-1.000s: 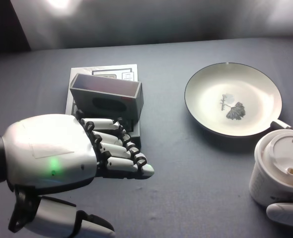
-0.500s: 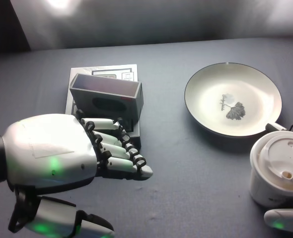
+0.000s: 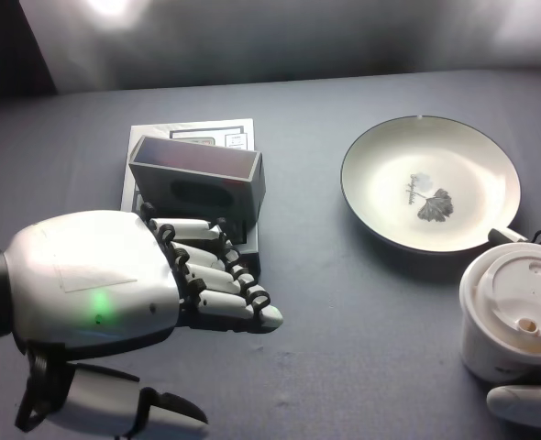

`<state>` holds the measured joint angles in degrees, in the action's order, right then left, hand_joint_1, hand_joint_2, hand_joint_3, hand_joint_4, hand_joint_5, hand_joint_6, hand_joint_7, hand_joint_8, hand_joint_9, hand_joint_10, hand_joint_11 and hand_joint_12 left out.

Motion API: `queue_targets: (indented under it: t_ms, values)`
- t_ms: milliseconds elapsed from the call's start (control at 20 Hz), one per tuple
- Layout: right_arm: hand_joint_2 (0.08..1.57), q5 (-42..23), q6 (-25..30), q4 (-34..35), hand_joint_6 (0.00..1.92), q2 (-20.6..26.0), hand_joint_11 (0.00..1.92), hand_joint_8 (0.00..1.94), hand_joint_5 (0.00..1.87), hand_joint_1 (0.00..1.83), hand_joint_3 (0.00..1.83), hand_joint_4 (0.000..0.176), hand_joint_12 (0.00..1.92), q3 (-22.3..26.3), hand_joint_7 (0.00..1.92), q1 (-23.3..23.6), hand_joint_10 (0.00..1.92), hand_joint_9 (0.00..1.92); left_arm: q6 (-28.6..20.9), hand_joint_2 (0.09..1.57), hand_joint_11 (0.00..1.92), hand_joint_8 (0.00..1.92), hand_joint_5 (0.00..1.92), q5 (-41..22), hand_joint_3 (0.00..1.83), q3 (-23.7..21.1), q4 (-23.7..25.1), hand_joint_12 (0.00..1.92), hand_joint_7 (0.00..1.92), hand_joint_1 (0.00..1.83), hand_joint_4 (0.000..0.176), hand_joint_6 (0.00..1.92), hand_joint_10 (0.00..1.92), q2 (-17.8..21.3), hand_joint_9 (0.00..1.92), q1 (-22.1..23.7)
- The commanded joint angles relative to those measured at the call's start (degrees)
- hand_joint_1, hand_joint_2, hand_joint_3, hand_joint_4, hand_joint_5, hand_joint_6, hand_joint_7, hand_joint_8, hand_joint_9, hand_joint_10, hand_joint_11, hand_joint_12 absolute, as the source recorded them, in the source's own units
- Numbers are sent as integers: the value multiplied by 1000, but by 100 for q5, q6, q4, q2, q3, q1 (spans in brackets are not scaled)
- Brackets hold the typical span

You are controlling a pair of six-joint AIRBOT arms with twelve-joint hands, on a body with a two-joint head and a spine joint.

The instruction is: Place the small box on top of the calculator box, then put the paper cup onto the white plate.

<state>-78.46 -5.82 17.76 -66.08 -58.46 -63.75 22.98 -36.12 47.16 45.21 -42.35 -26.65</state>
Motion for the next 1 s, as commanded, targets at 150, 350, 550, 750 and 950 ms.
queue_targets:
  t_ms: [150,350,550,750,950]
  values:
    - [850,-684,-2,-25,8,-3,71,2,20,1035,38,0,34,-85,4,14,0,0,-26,1274,121,4,389,-549,2,16,-202,710,417,195,0,2,7,25,435,59]
    - [874,-701,65,55,1,-2,0,2,71,999,0,0,224,-142,33,28,2,19,-26,1280,50,8,349,-540,6,11,-202,761,350,249,0,8,10,24,360,64]
    - [849,-755,67,55,2,-2,0,0,59,989,0,0,213,-144,25,32,0,1,-26,1281,102,11,382,-529,0,-6,-194,736,405,226,0,5,12,24,406,64]
    - [851,-769,69,56,10,-2,0,4,86,977,0,0,173,-168,40,41,1,2,-26,1276,111,4,374,-504,5,-21,-191,690,402,236,0,4,6,24,404,64]
    - [842,-769,69,68,12,-3,0,12,205,997,0,0,350,-180,171,66,18,139,-27,1296,37,0,334,-487,4,-29,-192,761,353,274,0,1,0,24,365,69]
